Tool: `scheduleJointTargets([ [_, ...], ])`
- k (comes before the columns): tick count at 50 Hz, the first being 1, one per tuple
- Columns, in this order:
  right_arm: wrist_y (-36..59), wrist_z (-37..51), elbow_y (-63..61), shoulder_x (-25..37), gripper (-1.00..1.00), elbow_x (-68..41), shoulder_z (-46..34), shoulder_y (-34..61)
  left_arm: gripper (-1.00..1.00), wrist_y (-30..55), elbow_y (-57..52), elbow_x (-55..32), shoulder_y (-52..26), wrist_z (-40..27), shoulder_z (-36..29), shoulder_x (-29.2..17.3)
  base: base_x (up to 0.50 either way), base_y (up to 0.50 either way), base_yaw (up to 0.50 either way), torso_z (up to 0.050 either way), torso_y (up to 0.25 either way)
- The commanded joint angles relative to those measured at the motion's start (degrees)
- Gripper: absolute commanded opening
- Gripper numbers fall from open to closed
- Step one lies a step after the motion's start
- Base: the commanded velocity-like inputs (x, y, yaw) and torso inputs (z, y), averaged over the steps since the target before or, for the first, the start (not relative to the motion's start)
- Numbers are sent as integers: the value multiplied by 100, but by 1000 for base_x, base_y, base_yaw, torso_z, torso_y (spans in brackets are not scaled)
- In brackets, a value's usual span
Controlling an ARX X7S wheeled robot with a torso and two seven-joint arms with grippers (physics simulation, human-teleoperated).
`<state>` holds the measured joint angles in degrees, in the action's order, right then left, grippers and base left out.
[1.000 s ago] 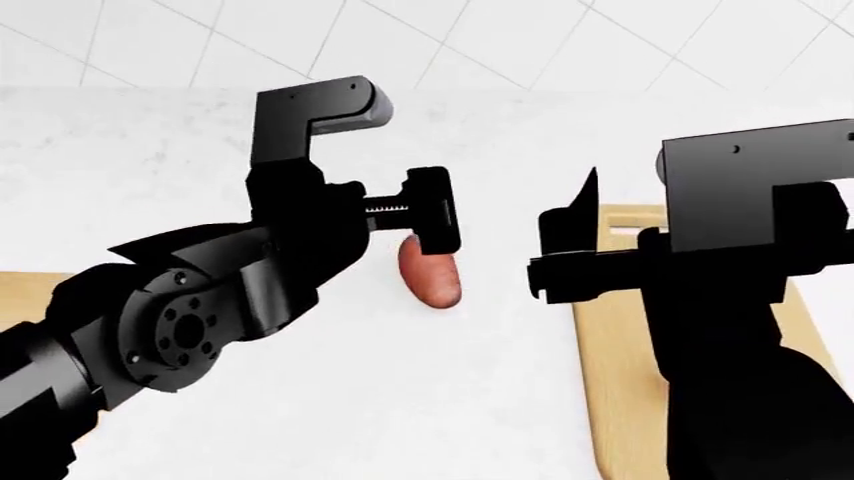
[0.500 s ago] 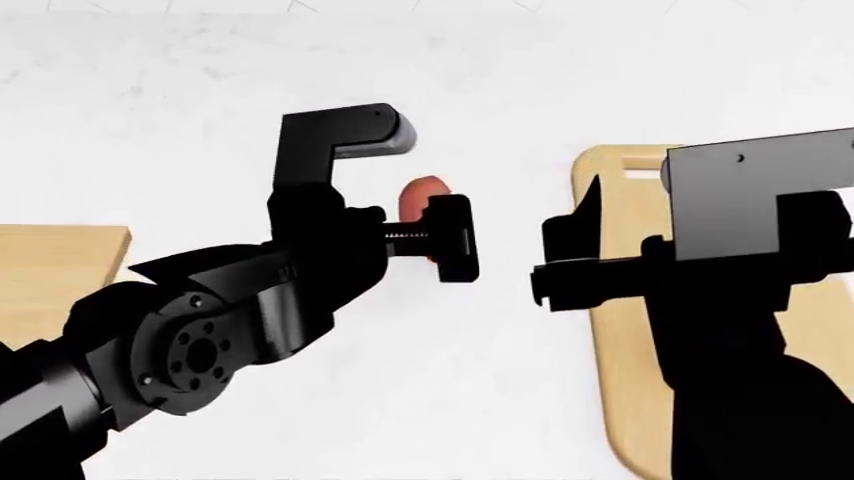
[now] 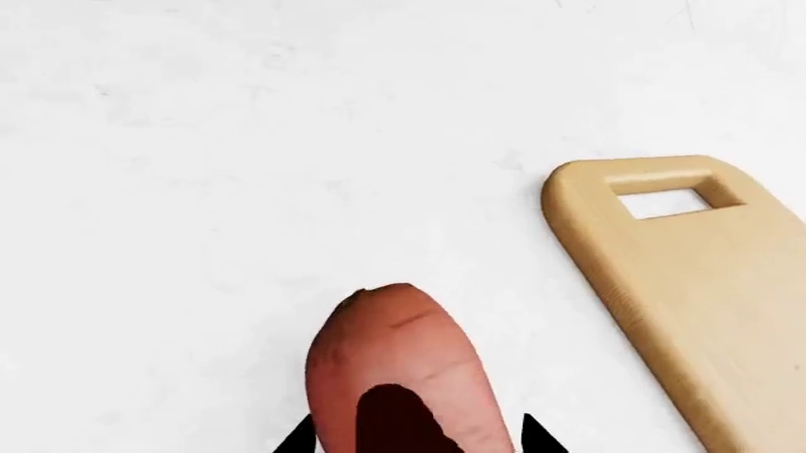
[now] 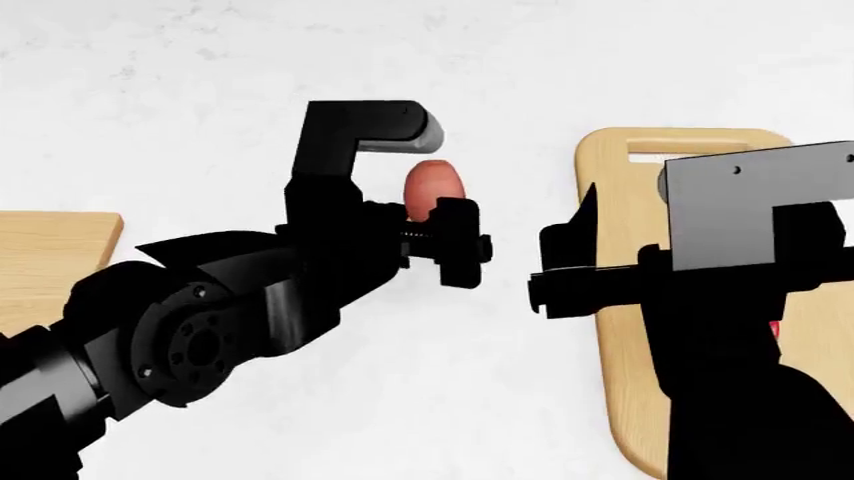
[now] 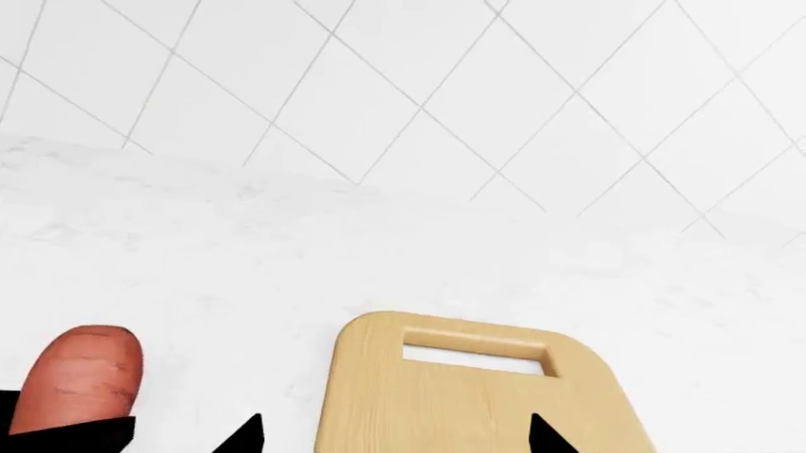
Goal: Place the cherry and the sweet potato on separate cutting boards.
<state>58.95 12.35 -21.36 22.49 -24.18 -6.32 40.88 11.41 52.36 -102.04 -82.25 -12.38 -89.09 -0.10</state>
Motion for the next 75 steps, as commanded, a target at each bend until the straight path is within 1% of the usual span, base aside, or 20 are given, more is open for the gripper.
scheduleJointTargets([
  [1,6,16,-39,11,100,-53,29,-34,-100,4,-50,-361,-20,-146,-187,10,0,0,0,0,0],
  [8,26,25,-89,3,100,-90,47,10,-100,-177,119,-463,-431,-176,-202,10,0,0,0,0,0],
  [9,81,32,-126,16,100,-105,49,36,-100,-425,189,-396,-476,-246,-198,10,0,0,0,0,0],
  [12,170,41,-191,53,100,-138,84,107,-100,-243,365,-401,-662,34,-216,10,0,0,0,0,0],
  [16,139,40,-190,72,100,-124,57,90,-100,-634,678,-263,-804,379,-215,9,0,0,0,0,0],
  [22,194,60,-187,33,100,-136,-7,173,-100,-542,1376,-182,-838,892,-325,6,0,0,0,0,0],
  [23,200,58,-183,32,100,-137,-18,194,-100,-589,1193,-166,-810,835,-320,-144,0,0,0,0,0],
  [24,201,51,-167,34,100,-132,-46,215,-100,-695,527,-153,-793,539,-288,-525,0,0,0,0,0],
  [26,214,60,-149,26,100,-131,-55,241,-100,-863,-445,-118,-751,86,-243,-1083,0,0,0,0,0],
  [30,221,34,-102,5,100,-122,-169,321,-100,-878,-1370,-18,-711,-328,-313,-1819,0,0,0,0,0],
  [31,225,30,-102,5,100,-125,-181,332,-100,-858,-1476,12,-720,-386,-343,-1910,0,0,0,0,0],
  [33,191,12,-64,-13,100,-119,-227,345,-100,-843,-1797,80,-777,-487,-376,-2265,0,0,0,0,0],
  [36,184,-1,-28,-25,100,-113,-282,385,-100,-839,-2139,81,-842,-624,-348,-2602,0,0,0,0,0],
  [38,221,-1,-63,-26,100,-135,-281,421,-100,-796,-2690,126,-925,-810,-363,-3021,0,0,0,0,0],
  [40,231,-3,-81,-27,100,-150,-279,430,-100,-771,-3045,192,-972,-932,-392,-3306,0,0,0,0,0],
  [44,288,-2,-174,-59,100,-239,-199,444,-100,-815,-3476,291,-885,-1180,-458,-3799,0,0,0,0,0],
  [53,329,-16,-260,-32,100,-309,-171,438,-100,-858,-3923,393,-684,-1498,-568,-4479,0,0,0,0,0],
  [57,306,-33,-206,-41,100,-303,-230,436,-100,-879,-3906,325,-448,-1502,-626,-4595,0,0,0,0,0],
  [62,355,30,-323,-23,100,-352,-104,353,-100,-807,-3887,380,-478,-1521,-667,-4706,0,0,0,0,0],
  [75,346,79,-328,-42,100,-372,-103,305,-100,-1157,-3880,394,47,-1619,-717,-5129,0,0,0,0,19],
])
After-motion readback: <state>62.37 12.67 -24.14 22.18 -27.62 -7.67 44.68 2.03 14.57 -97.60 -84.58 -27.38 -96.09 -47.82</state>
